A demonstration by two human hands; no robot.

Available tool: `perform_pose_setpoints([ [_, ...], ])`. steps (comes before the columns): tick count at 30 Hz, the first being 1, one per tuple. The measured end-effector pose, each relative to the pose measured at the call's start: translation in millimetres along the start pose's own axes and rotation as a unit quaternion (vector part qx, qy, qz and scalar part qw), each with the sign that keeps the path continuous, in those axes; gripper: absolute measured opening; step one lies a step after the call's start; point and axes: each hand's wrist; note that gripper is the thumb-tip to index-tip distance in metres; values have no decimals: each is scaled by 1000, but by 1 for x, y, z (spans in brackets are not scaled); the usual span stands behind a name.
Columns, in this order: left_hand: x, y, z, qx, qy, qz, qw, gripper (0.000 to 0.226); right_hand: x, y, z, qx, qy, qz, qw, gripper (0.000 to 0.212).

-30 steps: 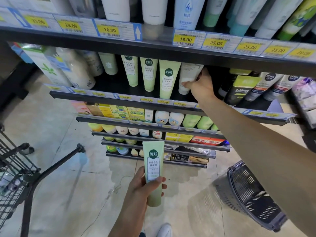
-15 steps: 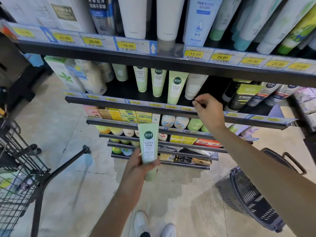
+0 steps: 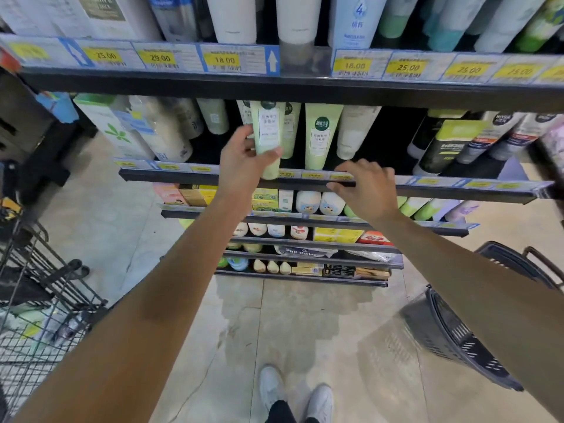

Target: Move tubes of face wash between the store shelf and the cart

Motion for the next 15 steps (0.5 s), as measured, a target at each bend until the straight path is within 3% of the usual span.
perform_pose_setpoints([
  [15,20,41,2,-12,206,28,978,36,-3,3,9,-15,-11,3,1000,38],
])
Point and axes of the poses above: each hand's wrist, its own y-axis towards the middle knuckle, its own z-axis out of the palm, x = y × z, and after that the axes turned 14 degrees about x, right-handed
